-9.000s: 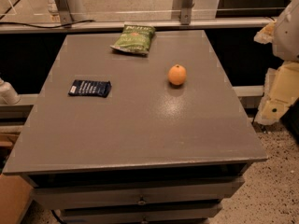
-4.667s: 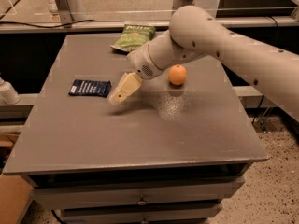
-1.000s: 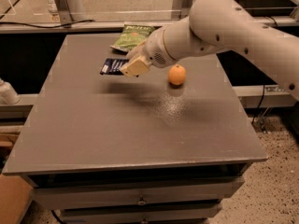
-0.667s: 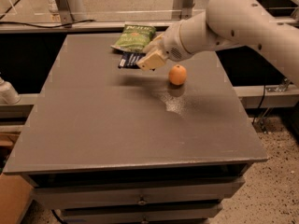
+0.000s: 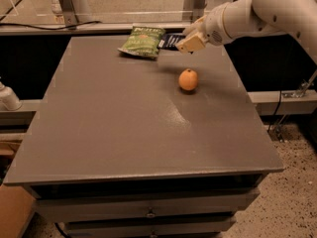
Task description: Move rxbar blueberry near green jalapeno chip bag
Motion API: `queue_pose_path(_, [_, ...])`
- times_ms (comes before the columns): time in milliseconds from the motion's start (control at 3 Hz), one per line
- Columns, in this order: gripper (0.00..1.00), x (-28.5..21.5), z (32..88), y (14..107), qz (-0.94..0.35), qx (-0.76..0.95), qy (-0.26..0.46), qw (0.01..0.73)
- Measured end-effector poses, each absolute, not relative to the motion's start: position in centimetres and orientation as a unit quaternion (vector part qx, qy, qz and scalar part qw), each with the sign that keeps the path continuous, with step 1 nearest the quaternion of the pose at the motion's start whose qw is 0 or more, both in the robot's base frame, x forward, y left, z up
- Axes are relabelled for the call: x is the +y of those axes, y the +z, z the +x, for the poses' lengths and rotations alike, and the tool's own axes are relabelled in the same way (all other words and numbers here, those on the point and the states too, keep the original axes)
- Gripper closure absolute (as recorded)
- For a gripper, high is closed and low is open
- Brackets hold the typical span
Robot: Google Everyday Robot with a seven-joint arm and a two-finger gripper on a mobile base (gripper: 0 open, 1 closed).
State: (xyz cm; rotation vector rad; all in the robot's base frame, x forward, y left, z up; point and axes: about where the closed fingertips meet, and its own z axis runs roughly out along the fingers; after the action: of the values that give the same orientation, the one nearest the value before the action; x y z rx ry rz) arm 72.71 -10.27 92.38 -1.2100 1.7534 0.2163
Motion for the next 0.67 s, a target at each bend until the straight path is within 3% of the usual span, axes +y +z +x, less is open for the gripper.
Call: queue_pose_path(667, [1.00,-11.8,79.1,90.9,-0.490,0.725,0.084,0.477])
